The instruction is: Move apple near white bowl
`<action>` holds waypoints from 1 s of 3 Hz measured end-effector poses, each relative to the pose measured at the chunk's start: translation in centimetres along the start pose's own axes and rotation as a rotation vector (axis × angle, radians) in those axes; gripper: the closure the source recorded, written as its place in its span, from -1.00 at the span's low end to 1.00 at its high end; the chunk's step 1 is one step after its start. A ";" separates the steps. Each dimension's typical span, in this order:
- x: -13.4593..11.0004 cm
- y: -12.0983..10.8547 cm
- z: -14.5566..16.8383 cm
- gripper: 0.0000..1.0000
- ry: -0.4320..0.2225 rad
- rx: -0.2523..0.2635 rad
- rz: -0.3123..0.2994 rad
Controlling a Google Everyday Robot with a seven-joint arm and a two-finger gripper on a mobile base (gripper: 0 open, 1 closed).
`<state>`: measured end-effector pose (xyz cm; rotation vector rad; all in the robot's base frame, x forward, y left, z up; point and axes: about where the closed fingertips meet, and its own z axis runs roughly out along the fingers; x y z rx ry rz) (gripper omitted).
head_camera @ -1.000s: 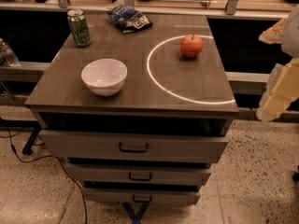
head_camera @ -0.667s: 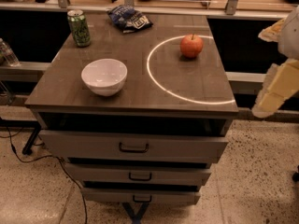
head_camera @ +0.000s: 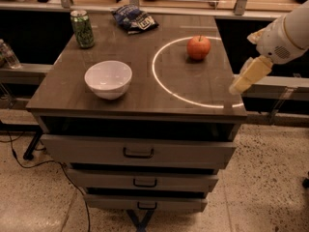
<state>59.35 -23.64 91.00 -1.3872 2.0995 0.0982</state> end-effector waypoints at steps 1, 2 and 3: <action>0.2 -0.4 0.7 -1.00 -0.004 -0.004 0.006; -0.1 -1.1 1.1 -1.00 -0.032 0.014 0.032; -2.6 -5.1 3.8 -1.00 -0.136 0.086 0.076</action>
Offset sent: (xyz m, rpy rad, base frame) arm 0.0304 -0.0020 -0.0014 0.0930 -0.0496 -0.0756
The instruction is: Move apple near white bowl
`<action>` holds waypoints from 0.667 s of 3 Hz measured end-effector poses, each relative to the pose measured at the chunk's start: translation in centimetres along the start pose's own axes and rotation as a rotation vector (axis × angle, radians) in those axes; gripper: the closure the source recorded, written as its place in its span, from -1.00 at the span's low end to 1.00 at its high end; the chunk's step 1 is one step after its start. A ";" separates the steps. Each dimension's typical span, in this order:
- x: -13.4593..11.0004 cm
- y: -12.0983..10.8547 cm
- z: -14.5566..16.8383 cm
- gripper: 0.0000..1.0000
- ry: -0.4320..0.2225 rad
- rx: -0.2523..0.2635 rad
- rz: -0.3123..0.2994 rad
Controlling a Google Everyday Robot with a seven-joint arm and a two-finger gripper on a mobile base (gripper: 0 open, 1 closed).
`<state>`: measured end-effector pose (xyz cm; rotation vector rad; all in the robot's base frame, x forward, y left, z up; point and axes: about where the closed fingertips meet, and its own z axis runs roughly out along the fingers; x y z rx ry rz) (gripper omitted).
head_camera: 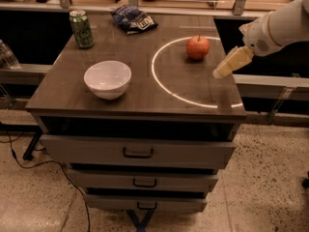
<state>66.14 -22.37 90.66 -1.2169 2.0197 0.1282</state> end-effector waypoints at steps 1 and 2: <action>-2.0 -3.1 3.5 -1.00 -0.089 0.041 0.049; -3.6 -4.6 6.6 -1.00 -0.161 0.053 0.095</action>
Offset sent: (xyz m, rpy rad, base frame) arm 0.1015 0.0324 -0.0065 0.2059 -0.1214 -0.0809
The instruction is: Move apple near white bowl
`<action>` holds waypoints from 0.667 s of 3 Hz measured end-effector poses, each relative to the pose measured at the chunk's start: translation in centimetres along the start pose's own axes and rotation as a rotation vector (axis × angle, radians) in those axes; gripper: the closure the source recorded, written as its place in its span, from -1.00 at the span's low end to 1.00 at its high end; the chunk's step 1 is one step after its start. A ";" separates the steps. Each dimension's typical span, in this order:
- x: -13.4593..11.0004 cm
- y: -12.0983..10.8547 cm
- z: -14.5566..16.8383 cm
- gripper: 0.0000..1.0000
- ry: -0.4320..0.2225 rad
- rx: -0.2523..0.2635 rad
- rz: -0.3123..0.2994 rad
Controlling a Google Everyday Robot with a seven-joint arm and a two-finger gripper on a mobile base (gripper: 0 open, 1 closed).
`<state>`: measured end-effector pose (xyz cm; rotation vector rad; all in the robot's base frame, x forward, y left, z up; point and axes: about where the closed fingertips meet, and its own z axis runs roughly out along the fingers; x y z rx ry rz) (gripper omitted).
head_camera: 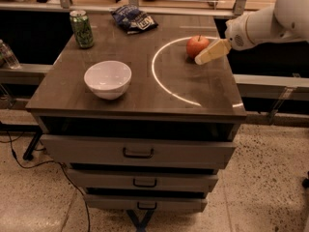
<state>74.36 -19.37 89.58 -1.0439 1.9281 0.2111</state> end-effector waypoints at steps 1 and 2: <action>-0.5 -0.1 3.2 -1.00 -0.049 -0.021 0.046; -0.9 0.6 5.7 -0.95 -0.077 -0.057 0.074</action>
Offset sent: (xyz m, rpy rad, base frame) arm 0.0412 0.0466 -0.0321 0.1401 0.0245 0.0273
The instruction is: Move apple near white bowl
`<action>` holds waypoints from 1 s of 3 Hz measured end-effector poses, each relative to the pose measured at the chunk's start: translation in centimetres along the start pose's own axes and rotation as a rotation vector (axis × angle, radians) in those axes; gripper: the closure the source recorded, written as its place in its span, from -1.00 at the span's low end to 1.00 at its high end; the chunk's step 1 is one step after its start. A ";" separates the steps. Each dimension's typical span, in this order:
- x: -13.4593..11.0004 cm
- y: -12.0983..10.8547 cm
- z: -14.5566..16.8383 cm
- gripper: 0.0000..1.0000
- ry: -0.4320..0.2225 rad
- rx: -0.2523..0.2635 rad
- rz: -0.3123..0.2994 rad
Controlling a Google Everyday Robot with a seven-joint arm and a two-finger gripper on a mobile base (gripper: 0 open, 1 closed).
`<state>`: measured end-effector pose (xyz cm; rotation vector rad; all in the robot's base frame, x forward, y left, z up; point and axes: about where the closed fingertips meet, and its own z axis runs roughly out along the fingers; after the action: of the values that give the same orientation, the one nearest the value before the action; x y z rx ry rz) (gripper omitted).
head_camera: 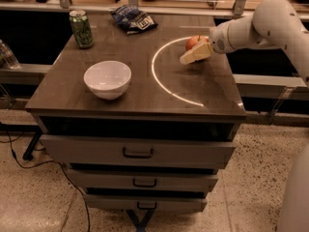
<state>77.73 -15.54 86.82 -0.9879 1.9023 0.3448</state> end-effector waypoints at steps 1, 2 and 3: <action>-0.1 0.2 1.1 -0.50 -0.018 -0.019 0.022; -0.3 0.2 1.1 -0.03 -0.034 -0.022 0.028; -0.8 0.4 0.0 0.42 -0.051 -0.035 0.026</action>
Offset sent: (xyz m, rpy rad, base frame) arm 0.0059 0.0027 0.0043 0.0652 -0.0097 0.0025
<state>77.62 -14.87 87.39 -0.9689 1.8696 0.4158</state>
